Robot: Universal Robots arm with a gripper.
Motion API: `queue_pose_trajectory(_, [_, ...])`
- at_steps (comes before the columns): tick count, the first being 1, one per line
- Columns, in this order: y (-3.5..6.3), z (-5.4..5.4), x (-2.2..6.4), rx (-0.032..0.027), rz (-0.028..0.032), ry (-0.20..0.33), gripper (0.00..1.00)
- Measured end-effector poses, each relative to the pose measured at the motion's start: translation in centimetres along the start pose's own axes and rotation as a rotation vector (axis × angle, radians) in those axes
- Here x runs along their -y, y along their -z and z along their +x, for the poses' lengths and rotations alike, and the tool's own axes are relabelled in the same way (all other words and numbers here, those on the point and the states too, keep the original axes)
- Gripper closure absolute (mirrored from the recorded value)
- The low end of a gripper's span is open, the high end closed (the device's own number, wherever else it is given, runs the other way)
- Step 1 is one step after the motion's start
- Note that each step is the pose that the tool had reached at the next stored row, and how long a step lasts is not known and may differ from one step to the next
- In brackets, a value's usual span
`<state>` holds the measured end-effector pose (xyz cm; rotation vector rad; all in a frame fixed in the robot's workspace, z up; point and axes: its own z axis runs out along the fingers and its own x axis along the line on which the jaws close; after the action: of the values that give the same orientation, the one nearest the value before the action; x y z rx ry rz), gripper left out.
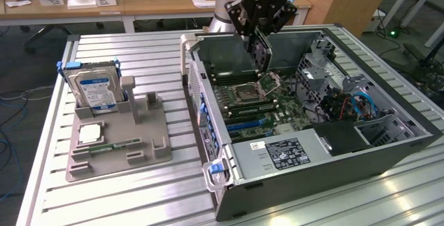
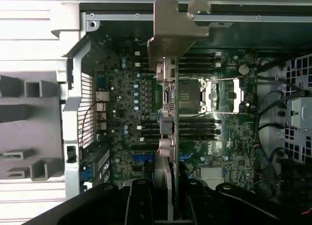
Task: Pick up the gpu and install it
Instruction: 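Pick up the gpu and move the gpu toward the slot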
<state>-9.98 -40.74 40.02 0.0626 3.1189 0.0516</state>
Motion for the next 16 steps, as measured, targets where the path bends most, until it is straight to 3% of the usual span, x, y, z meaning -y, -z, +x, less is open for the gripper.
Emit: queue_pose_trajectory(16, [-0.12, -5.6, -0.23, -0.0002, 0.0001, 0.000, 0.72])
